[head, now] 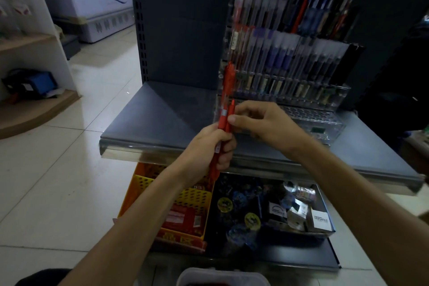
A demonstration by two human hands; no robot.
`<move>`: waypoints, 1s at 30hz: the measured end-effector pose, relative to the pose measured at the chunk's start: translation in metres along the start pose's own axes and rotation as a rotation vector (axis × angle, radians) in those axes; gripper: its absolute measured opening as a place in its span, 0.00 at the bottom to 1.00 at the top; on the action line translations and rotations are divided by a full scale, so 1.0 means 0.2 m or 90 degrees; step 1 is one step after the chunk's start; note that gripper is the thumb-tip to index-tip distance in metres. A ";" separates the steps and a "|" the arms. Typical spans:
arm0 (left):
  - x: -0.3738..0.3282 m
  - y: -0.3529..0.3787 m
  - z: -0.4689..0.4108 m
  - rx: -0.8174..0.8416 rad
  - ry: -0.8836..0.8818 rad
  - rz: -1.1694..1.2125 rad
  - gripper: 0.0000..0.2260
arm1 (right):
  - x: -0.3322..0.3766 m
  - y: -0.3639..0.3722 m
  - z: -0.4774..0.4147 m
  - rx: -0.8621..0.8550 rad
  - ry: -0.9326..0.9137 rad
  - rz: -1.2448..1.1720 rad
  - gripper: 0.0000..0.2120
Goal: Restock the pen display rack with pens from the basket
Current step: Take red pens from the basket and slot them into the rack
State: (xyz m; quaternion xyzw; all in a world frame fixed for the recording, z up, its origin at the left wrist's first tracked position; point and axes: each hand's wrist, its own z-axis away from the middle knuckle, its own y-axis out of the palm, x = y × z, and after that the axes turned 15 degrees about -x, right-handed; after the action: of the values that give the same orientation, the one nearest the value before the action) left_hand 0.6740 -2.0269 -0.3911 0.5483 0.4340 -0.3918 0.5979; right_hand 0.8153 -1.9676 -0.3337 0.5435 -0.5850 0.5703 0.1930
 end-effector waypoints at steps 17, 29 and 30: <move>0.02 -0.01 -0.01 -0.008 -0.017 0.026 0.08 | 0.11 -0.16 -0.25 -0.416 -0.060 0.021 0.05; 0.01 -0.02 -0.05 -0.060 0.056 -0.068 0.06 | -0.01 -0.04 -0.38 -0.358 -0.092 0.141 0.05; 0.01 -0.02 -0.05 -0.058 0.051 -0.063 0.06 | -0.01 -0.04 -0.38 -0.351 -0.098 0.154 0.05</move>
State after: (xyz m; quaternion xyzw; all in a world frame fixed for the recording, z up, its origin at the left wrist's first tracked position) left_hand 0.6699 -2.0167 -0.3939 0.5137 0.5018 -0.3783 0.5842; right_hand 0.7922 -1.8980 -0.3110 0.4388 -0.7910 0.3657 0.2191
